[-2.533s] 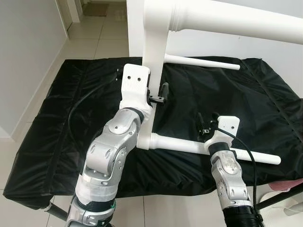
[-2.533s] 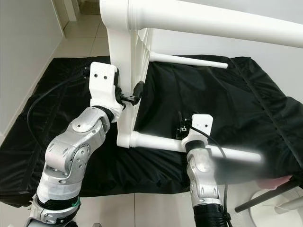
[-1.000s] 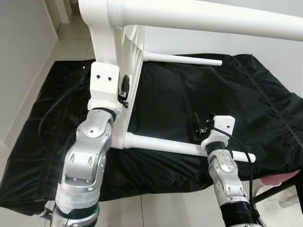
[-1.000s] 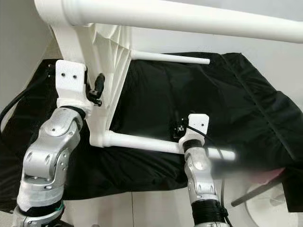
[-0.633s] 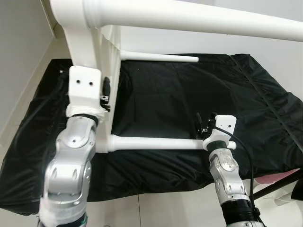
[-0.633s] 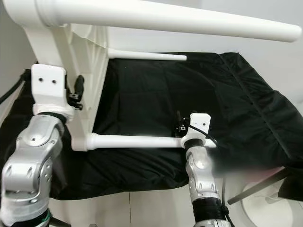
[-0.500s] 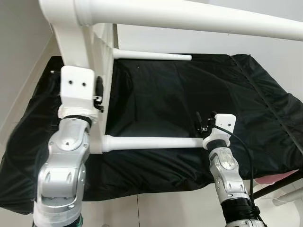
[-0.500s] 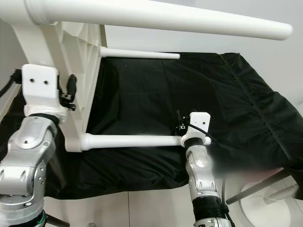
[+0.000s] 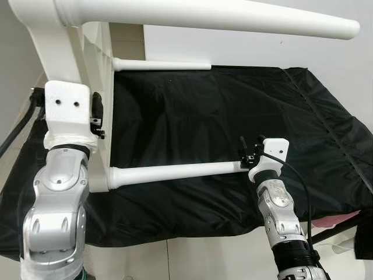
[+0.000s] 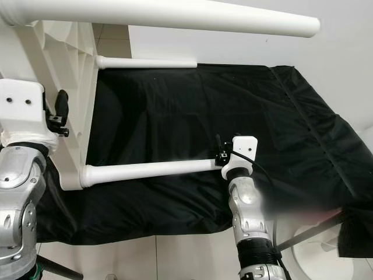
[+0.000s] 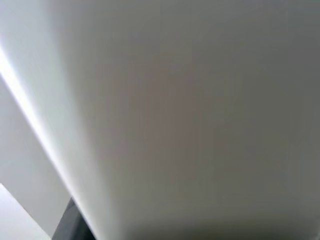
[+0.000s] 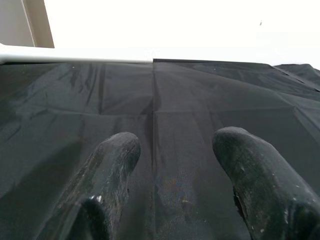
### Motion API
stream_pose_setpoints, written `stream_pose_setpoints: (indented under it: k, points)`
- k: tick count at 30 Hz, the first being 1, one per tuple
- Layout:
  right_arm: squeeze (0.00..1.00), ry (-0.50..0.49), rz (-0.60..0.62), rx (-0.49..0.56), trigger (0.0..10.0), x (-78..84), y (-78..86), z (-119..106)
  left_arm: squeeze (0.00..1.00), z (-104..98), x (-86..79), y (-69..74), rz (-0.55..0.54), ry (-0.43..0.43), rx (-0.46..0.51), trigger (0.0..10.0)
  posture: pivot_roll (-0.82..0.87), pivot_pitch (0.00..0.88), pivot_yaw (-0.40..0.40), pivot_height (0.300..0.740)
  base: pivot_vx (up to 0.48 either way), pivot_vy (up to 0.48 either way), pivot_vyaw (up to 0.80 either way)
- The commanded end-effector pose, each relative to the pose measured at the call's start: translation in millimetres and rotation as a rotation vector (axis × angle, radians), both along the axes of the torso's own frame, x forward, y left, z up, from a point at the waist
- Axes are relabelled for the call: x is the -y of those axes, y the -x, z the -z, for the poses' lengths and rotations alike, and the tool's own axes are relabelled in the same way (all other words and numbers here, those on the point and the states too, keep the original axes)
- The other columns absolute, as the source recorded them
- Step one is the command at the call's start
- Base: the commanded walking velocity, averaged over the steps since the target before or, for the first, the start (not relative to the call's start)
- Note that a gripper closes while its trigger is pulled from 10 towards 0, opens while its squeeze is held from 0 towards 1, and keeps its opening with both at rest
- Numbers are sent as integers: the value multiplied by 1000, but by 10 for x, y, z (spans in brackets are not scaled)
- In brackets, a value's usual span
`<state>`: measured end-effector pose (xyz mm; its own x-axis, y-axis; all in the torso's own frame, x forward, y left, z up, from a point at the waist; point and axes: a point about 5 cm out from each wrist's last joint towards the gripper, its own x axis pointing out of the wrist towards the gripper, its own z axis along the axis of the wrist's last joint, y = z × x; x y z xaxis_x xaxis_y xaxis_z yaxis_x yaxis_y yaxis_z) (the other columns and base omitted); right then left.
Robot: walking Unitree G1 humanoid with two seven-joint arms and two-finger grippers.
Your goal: Building children table
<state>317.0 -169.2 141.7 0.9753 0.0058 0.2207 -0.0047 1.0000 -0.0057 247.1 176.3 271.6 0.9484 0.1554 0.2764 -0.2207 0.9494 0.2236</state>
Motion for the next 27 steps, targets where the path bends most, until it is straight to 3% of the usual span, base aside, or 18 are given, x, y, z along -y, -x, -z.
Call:
stream_pose_setpoints:
  k: [1, 2, 4, 5, 9, 10, 20, 21, 23, 24, 27]
  points:
    - [0, 0, 0, -4, 10000, 10, -3, 27, 0, -87, -111, 63, -114, -64, 57, 3569, 100, 79, -38, 740, 0, 0, 0]
    - [0, 0, -1, -4, 10000, 7, -6, 27, 0, -94, -68, 61, -80, -55, 64, 8157, 99, 79, -39, 740, 0, 0, 0]
    - [0, 0, -2, -3, 10000, 6, -7, 27, 0, -99, -40, 61, -58, -48, 69, 8157, 99, 79, -39, 740, 0, 0, 0]
    - [0, 1, -1, -3, 10000, 12, -12, 25, 0, -94, 9, 68, -22, -67, 71, 10000, 99, 78, -37, 740, 0, 0, 0]
    - [0, 5, 2, -1, 10000, 24, -23, 19, 0, -42, 118, 85, 70, -87, 53, 10000, 99, 78, -37, 740, 0, 0, 0]
    - [0, 6, 2, 0, 10000, 26, -20, 19, 1000, -36, 138, 96, 80, -111, 54, 10000, 98, 77, -39, 740, 0, 0, 0]
    - [0, 7, -2, -3, 10000, 17, -13, 36, 1000, -11, 214, 167, 170, -183, 65, 10000, 100, 84, -39, 740, 0, 0, 0]
    - [0, 8, -4, -4, 10000, 12, -16, 39, 1000, 20, 244, 184, 194, -243, 56, 10000, 100, 84, -39, 740, 0, 0, 0]
    - [0, 8, -5, -4, 10000, 11, -17, 40, 1000, 30, 251, 188, 198, -260, 54, 10000, 100, 84, -39, 740, 0, 0, 0]
    - [0, 9, -6, -4, 10000, 11, -18, 40, 0, 44, 274, 202, 223, -249, 51, 10000, 102, 85, -41, 740, 0, 0, 0]
    - [0, 9, -7, -4, 10000, 11, -20, 40, 0, 50, 304, 224, 252, -232, 52, 10000, 102, 85, -41, 740, 0, 0, 0]
